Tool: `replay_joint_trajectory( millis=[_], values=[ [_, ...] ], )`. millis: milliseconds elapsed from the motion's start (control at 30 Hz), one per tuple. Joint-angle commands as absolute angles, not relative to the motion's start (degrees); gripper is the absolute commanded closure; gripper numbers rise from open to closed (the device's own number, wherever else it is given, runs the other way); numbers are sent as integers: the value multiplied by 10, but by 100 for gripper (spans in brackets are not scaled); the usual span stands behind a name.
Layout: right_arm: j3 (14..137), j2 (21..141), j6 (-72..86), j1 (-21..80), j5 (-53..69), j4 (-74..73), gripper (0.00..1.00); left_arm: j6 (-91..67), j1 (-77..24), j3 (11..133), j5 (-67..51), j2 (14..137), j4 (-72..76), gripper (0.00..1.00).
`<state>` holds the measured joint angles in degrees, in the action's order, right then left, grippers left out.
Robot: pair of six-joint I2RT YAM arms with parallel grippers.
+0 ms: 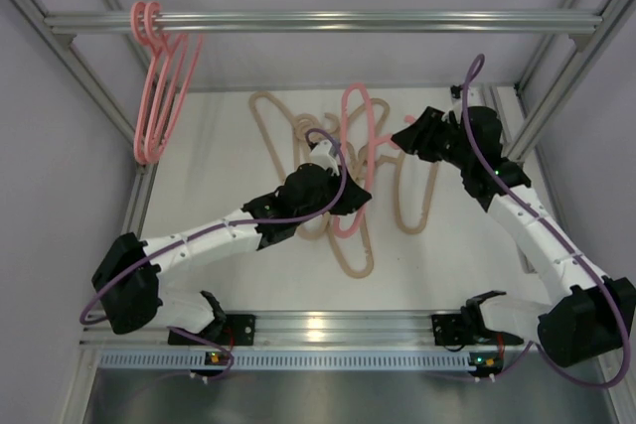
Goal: Organize the hangers
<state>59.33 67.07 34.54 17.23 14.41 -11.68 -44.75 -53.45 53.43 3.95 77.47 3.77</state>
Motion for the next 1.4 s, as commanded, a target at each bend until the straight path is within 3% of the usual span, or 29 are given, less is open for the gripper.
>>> replay_joint_trajectory(
  millis=[0, 233, 333, 400, 433, 533, 900, 1067, 1200, 1367],
  values=[
    [617, 674, 360, 185, 143, -69, 56, -428, -534, 533, 43, 782, 102, 100],
    [624, 679, 361, 191, 135, -69, 91, -421, -534, 522, 48, 789, 105, 100],
    [624, 679, 364, 196, 134, -70, 100, -414, -535, 518, 55, 792, 105, 100],
    [624, 678, 366, 202, 130, -72, 100, -408, -535, 513, 63, 790, 104, 89],
    [626, 678, 367, 204, 127, -80, 100, -405, -535, 512, 69, 788, 104, 74],
    [641, 674, 357, 230, 81, -107, 100, -396, -535, 510, 80, 781, 99, 50],
    [689, 676, 366, 303, -68, -184, 100, -372, -556, 510, 147, 743, 73, 13],
    [736, 699, 374, 340, -145, -240, 100, -305, -631, 538, 286, 729, 36, 7],
    [759, 720, 386, 351, -154, -275, 100, -233, -700, 565, 465, 760, 31, 7],
    [782, 735, 391, 368, -175, -298, 100, -164, -749, 612, 576, 832, 14, 9]
  ],
)
